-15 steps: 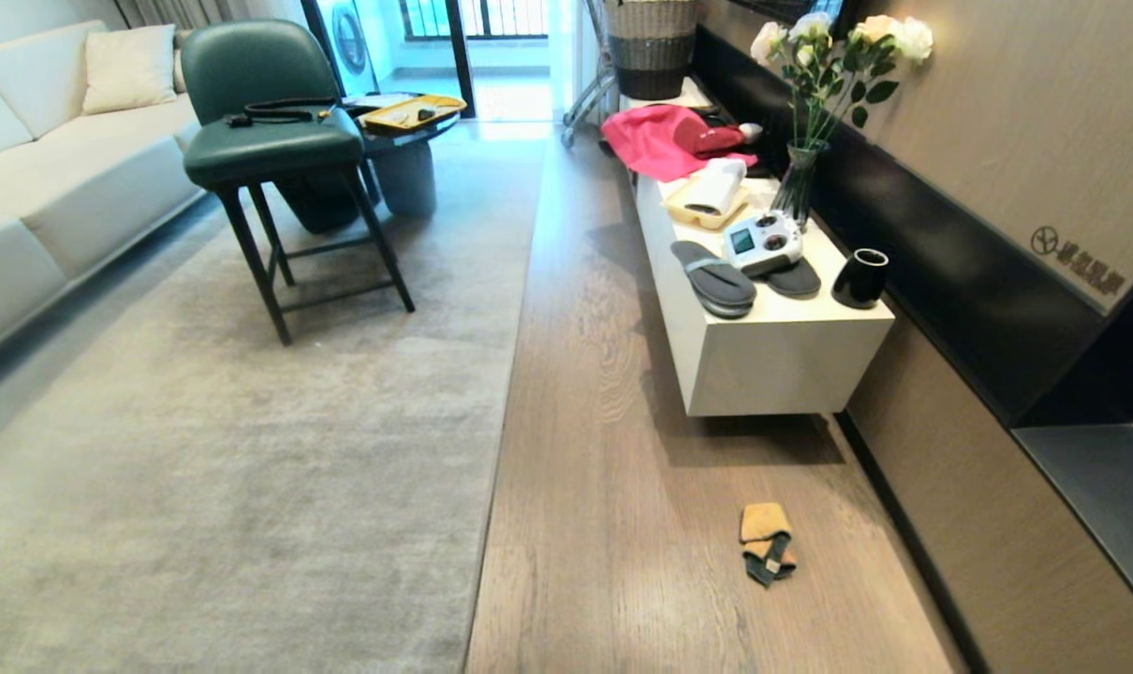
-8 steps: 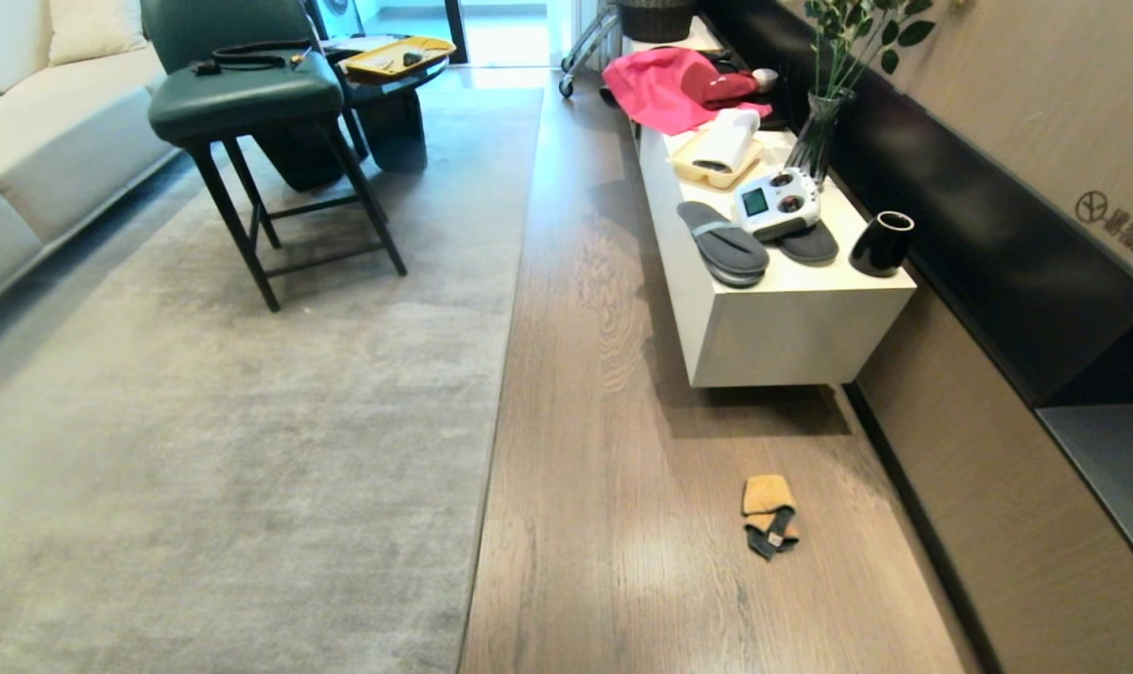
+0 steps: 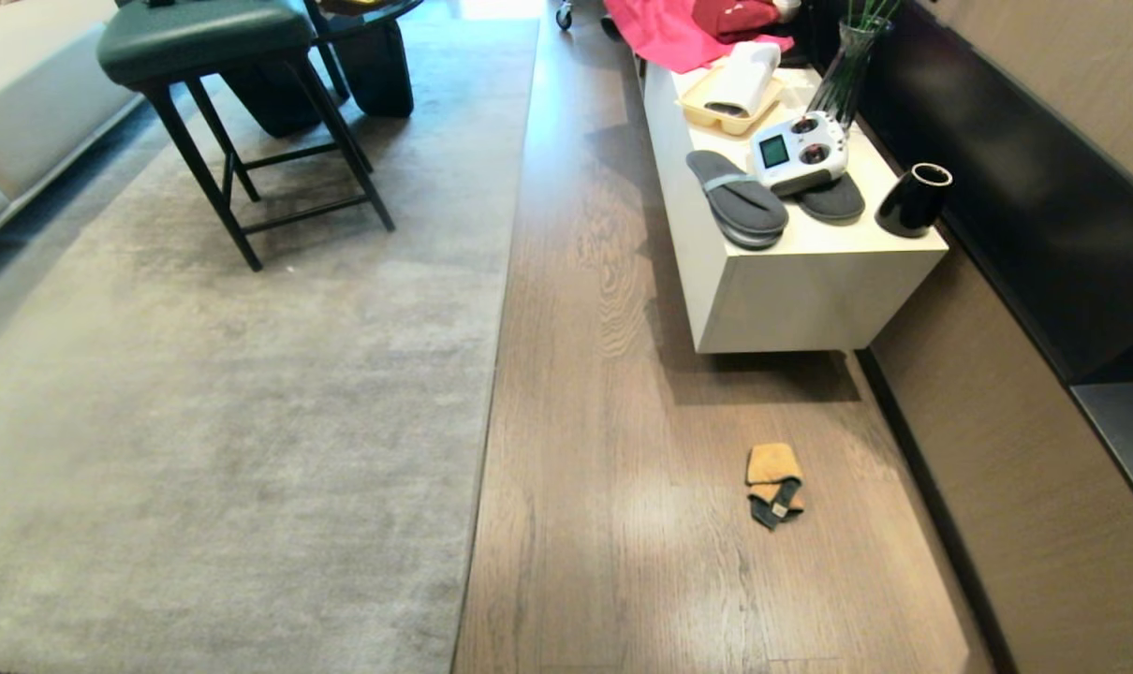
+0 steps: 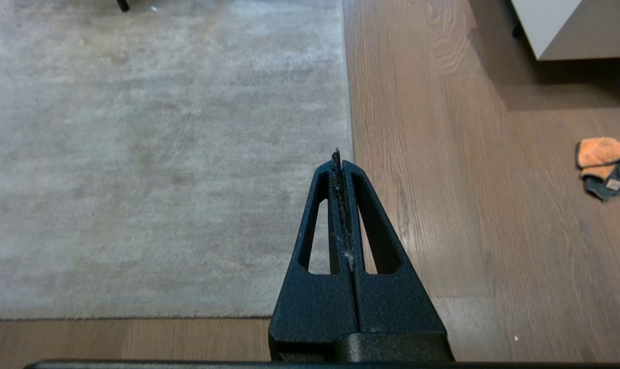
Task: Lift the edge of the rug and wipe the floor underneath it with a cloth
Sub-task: Pick up the rag
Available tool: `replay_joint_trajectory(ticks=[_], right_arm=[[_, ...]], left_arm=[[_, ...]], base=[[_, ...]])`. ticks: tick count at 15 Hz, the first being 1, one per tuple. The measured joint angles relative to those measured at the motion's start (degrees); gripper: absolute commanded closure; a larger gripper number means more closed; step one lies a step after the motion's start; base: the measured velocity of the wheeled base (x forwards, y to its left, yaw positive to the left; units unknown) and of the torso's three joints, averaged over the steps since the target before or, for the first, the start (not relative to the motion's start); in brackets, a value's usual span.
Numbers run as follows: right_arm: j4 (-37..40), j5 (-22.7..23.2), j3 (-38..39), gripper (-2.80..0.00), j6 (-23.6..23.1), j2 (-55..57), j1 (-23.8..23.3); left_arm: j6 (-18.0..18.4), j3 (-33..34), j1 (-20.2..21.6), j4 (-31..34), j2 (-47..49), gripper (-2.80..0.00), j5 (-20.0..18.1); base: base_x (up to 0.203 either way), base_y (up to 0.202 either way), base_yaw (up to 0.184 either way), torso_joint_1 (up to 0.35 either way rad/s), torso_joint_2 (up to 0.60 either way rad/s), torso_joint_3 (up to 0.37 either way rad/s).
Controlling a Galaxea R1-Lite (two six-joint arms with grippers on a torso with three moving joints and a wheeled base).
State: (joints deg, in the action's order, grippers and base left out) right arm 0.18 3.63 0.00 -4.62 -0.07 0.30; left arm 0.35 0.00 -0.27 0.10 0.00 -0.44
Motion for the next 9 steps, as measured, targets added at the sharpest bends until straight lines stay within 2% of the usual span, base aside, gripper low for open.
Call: replay_joint_trajectory(ticks=[9], right_arm=[[0.0,0.0,0.0,0.0,0.0,0.0,0.02]], left_arm=[[0.0,0.0,0.0,-0.02,0.0,0.0,-0.01]], base=[[0.0,0.0,0.0,0.003,0.0,-0.201]])
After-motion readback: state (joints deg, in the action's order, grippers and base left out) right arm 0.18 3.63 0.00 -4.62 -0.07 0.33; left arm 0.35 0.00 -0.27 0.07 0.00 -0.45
